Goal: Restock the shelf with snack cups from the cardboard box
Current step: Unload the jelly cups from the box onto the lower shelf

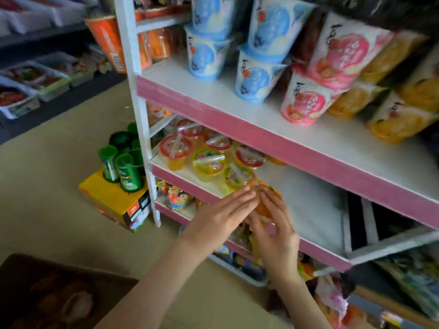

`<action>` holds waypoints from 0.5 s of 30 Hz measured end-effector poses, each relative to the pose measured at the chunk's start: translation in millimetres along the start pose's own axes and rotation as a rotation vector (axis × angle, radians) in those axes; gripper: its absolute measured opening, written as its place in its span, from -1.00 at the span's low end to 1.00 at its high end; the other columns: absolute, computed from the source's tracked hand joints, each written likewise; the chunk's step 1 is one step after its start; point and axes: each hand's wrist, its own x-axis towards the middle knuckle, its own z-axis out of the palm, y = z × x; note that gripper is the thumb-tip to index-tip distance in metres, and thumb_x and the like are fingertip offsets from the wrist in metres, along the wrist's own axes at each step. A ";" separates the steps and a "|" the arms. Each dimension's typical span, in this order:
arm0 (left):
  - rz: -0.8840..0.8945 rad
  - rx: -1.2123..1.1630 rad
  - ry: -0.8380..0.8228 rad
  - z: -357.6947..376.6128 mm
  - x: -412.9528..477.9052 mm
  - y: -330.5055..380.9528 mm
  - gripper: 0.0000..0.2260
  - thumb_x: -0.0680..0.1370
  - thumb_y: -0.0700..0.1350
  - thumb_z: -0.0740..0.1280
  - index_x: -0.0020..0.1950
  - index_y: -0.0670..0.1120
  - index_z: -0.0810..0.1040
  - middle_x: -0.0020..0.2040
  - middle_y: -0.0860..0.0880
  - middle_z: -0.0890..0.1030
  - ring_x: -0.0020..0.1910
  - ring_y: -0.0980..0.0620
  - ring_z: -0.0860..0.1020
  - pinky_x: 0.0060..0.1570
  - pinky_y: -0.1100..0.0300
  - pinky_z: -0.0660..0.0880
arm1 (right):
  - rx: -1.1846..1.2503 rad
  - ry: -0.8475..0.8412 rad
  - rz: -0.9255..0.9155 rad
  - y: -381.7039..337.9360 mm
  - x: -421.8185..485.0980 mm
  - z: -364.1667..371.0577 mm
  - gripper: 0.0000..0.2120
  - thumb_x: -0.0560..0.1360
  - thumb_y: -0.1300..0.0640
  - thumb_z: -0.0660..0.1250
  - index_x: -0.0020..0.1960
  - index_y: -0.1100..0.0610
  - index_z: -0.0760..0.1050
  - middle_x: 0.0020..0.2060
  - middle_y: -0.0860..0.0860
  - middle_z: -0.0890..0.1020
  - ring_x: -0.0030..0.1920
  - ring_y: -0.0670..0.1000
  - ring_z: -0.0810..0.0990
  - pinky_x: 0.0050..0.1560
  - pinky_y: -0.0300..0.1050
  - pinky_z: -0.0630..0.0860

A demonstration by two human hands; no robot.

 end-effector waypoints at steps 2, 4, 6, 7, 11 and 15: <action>0.042 0.045 0.017 25.9 12.1 8.8 -0.60 0.48 -0.30 0.15 0.29 -0.16 0.52 0.31 -0.07 0.52 0.34 0.05 0.43 0.10 0.18 0.53 | 0.000 0.039 0.001 19.0 0.9 -14.2 -0.61 0.44 0.20 0.41 0.26 0.10 0.49 0.27 -0.02 0.50 0.33 0.07 0.45 0.14 -0.30 0.50; 0.060 0.063 0.040 52.9 20.1 13.9 -0.59 0.46 -0.29 0.15 0.28 -0.17 0.53 0.30 -0.08 0.52 0.33 0.05 0.43 0.11 0.20 0.53 | -0.035 0.082 -0.009 44.5 -0.4 -22.0 -0.61 0.45 0.18 0.42 0.25 0.07 0.48 0.26 -0.05 0.50 0.32 0.00 0.46 0.22 -0.05 0.50; 0.063 0.053 0.049 80.9 26.2 14.4 -0.58 0.41 -0.34 0.29 0.28 -0.19 0.51 0.30 -0.10 0.52 0.33 0.03 0.43 0.05 0.18 0.56 | -0.073 0.122 -0.017 70.6 1.0 -24.8 -0.62 0.45 0.09 0.40 0.26 0.07 0.49 0.27 -0.08 0.49 0.33 0.00 0.44 0.23 0.17 0.47; 0.054 0.055 0.045 94.1 29.7 14.2 -0.53 0.36 -0.37 0.37 0.28 -0.20 0.51 0.30 -0.11 0.52 0.33 0.01 0.44 0.02 0.18 0.58 | -0.075 0.131 -0.014 82.7 3.4 -24.9 -0.61 0.45 0.06 0.40 0.26 0.08 0.49 0.27 -0.08 0.48 0.34 0.01 0.43 0.24 0.15 0.47; -0.040 0.145 0.042 140.5 45.8 7.5 -0.37 0.18 -0.43 0.52 0.25 -0.26 0.52 0.26 -0.18 0.54 0.27 -0.09 0.50 -0.14 0.12 0.62 | -0.174 0.122 -0.070 126.7 27.9 -21.8 -0.63 0.46 0.18 0.40 0.26 0.15 0.51 0.25 -0.11 0.46 0.30 0.06 0.47 0.22 0.09 0.49; -0.156 0.224 0.008 162.3 72.4 5.0 -0.37 0.30 -0.46 0.41 0.37 -0.32 0.37 0.36 -0.26 0.42 0.37 -0.13 0.38 0.16 0.12 0.49 | -0.222 0.106 -0.171 151.8 57.5 -14.8 -0.69 0.45 0.26 0.38 0.20 0.20 0.55 0.15 -0.05 0.53 0.21 0.14 0.52 0.16 0.14 0.51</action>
